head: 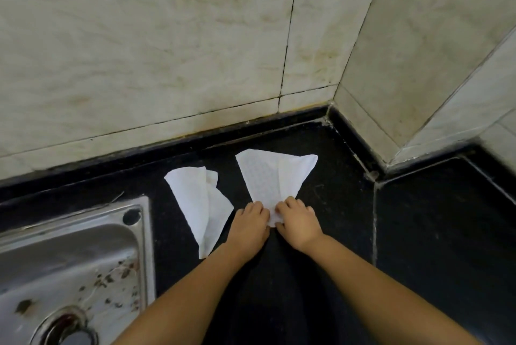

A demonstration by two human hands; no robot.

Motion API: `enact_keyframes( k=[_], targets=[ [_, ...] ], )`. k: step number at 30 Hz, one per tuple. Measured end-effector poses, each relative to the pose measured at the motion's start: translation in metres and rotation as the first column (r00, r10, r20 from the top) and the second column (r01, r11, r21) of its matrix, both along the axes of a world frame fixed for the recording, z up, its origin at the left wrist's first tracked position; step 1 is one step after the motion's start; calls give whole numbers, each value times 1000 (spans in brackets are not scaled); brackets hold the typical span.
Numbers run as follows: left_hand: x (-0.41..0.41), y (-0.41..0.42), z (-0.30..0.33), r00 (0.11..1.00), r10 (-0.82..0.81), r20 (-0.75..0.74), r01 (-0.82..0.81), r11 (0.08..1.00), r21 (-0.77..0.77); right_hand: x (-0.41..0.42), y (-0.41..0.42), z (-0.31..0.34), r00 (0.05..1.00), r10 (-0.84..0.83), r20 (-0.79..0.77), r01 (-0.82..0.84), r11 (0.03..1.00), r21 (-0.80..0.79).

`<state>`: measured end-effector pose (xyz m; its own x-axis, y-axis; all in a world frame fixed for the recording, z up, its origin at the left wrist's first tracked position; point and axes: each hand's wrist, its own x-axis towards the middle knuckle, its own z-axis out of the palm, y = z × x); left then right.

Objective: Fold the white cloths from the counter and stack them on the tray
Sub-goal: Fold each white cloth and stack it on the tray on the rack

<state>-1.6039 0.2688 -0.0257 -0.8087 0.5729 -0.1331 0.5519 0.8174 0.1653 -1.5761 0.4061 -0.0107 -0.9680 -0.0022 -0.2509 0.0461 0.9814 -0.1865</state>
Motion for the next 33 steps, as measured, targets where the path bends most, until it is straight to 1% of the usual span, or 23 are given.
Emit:
enact_keyframes(
  k=[2, 3, 5, 6, 8, 10, 11, 13, 16, 18, 21, 23, 25, 26, 28, 30, 33],
  targets=[
    [1, -1, 2, 1000, 1, -6, 0, 999, 48, 7, 2, -1, 1000, 20, -19, -21, 999, -29],
    [2, -2, 5, 1000, 5, 4, -5, 995, 96, 12, 2, -1, 999, 35, -28, -36, 999, -34],
    [8, -4, 14, 998, 0, 56, -13, 972, 237, 25, 3, 2, 996, 64, -69, -67, 997, -42],
    [13, -6, 21, 994, 2, 112, -38, 948, 317, 31, 3, 6, 993, 66, -102, -73, 995, -64],
    [24, -10, 39, 961, 59, 270, -184, 865, 466, 40, 3, 18, 983, 43, -180, -72, 984, -161],
    [31, -13, 58, 917, 129, 376, -339, 749, 570, 45, 4, 39, 974, 12, -225, -81, 951, -299],
    [34, -14, 67, 908, 149, 393, -377, 698, 608, 47, 3, 51, 974, -2, -227, -86, 924, -374],
    [37, -13, 88, 912, 149, 381, -385, 631, 674, 52, 0, 78, 975, -38, -220, -82, 857, -508],
    [40, -10, 123, 938, 106, 329, -323, 607, 726, 61, -2, 119, 982, -96, -165, -46, 723, -689],
    [41, -9, 144, 949, 107, 296, -301, 581, 756, 66, 5, 138, 991, -90, -103, -17, 668, -744],
    [40, -9, 164, 950, 162, 267, -312, 557, 770, 72, 26, 157, 998, -60, 22, 55, 631, -774],
    [39, -11, 169, 942, 191, 275, -335, 542, 771, 77, 46, 164, 994, -45, 99, 105, 629, -770],
    [38, -16, 170, 934, 208, 290, -357, 533, 767, 79, 69, 166, 990, -39, 132, 127, 633, -764],
    [37, -18, 170, 930, 214, 298, -367, 526, 767, 80, 80, 167, 990, -47, 131, 129, 656, -743],
    [33, -22, 170, 920, 236, 311, -390, 501, 773, 79, 96, 170, 992, -76, 106, 127, 735, -666],
    [29, -24, 171, 902, 271, 336, -427, 454, 782, 79, 105, 176, 992, -115, 52, 122, 783, -610],
    [22, -29, 173, 878, 277, 391, -473, 368, 801, 82, 110, 182, 970, -230, -82, 117, 734, -669]
  ],
)
